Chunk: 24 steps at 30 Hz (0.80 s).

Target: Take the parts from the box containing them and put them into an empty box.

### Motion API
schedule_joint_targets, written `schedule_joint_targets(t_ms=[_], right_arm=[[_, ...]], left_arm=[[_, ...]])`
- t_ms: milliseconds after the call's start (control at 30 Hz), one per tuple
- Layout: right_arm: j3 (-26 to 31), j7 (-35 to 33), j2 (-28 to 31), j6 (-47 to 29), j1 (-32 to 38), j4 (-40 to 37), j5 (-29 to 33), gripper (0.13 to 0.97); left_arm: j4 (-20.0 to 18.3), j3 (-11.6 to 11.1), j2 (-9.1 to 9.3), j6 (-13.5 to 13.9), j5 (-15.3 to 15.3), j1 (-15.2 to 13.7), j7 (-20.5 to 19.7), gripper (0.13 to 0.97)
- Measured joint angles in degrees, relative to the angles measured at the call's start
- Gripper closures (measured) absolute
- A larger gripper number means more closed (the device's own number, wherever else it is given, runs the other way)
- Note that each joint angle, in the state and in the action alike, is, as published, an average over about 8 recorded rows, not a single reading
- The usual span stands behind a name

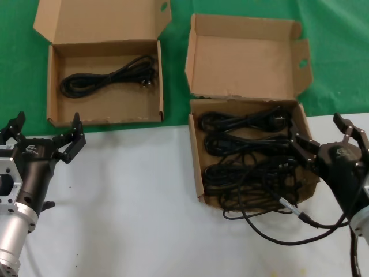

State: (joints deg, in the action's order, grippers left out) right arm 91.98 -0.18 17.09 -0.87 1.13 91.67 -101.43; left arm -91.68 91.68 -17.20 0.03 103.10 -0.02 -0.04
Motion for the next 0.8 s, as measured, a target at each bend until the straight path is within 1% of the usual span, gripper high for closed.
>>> schedule_joint_targets(t_ms=[133, 233, 267, 533, 567, 667, 800], right_arm=[[0.00, 0.00, 0.00, 0.00, 0.00, 0.00, 0.00, 0.458], [0.00, 0.00, 0.00, 0.00, 0.00, 0.00, 0.00, 0.449], [0.00, 0.00, 0.00, 0.00, 0.00, 0.00, 0.00, 0.445], [0.00, 0.00, 0.00, 0.00, 0.00, 0.00, 0.00, 0.423], [0.00, 0.00, 0.00, 0.00, 0.00, 0.00, 0.00, 0.423], [0.00, 0.00, 0.00, 0.00, 0.00, 0.00, 0.00, 0.385], [0.00, 0.00, 0.00, 0.00, 0.00, 0.00, 0.00, 0.336]], left_arm=[[0.00, 0.00, 0.00, 0.00, 0.00, 0.00, 0.00, 0.258], [0.00, 0.00, 0.00, 0.00, 0.00, 0.00, 0.00, 0.334], [0.00, 0.00, 0.00, 0.00, 0.00, 0.00, 0.00, 0.334], [0.00, 0.00, 0.00, 0.00, 0.00, 0.00, 0.00, 0.207], [0.00, 0.00, 0.00, 0.00, 0.00, 0.00, 0.00, 0.207], [0.00, 0.00, 0.00, 0.00, 0.00, 0.00, 0.00, 0.207], [0.00, 0.00, 0.00, 0.00, 0.00, 0.00, 0.00, 0.174]])
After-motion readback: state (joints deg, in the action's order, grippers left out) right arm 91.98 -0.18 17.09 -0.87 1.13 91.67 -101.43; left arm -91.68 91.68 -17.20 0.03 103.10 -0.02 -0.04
